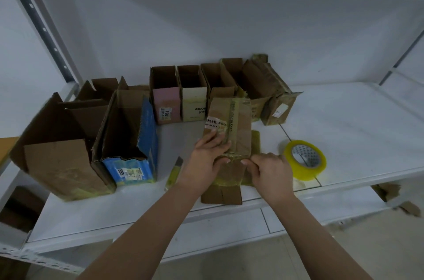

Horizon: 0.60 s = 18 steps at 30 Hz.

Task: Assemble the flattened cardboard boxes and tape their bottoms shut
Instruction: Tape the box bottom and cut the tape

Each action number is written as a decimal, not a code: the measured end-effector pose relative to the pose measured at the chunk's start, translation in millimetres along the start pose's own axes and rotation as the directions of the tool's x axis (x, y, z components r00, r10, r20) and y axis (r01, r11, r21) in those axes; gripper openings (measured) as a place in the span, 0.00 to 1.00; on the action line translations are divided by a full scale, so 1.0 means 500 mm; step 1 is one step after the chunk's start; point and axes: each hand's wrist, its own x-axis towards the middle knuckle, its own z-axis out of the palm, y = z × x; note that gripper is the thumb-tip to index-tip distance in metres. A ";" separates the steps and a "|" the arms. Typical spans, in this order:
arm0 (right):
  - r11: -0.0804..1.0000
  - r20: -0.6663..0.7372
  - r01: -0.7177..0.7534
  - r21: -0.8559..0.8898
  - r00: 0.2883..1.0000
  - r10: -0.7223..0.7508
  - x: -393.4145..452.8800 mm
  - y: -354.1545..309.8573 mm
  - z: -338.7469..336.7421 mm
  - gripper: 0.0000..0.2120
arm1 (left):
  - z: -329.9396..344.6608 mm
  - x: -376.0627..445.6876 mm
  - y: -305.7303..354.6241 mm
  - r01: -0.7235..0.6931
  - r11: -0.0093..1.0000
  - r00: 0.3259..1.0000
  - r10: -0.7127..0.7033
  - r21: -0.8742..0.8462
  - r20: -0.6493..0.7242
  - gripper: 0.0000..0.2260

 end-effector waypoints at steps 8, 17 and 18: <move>0.964 0.111 -0.084 0.252 0.992 0.057 -0.017 0.058 -0.017 0.26 | -0.002 -0.001 0.003 0.012 1.000 1.000 -0.012 -0.018 -0.011 0.20; 0.991 0.168 0.021 0.134 0.985 -0.043 0.046 0.054 -0.014 0.15 | -0.001 0.000 -0.004 -0.003 1.000 1.000 0.003 -0.029 -0.001 0.19; 0.994 0.160 0.037 0.103 0.986 -0.054 0.049 0.044 -0.013 0.17 | 0.000 0.001 -0.006 -0.004 1.000 1.000 0.004 -0.030 0.003 0.19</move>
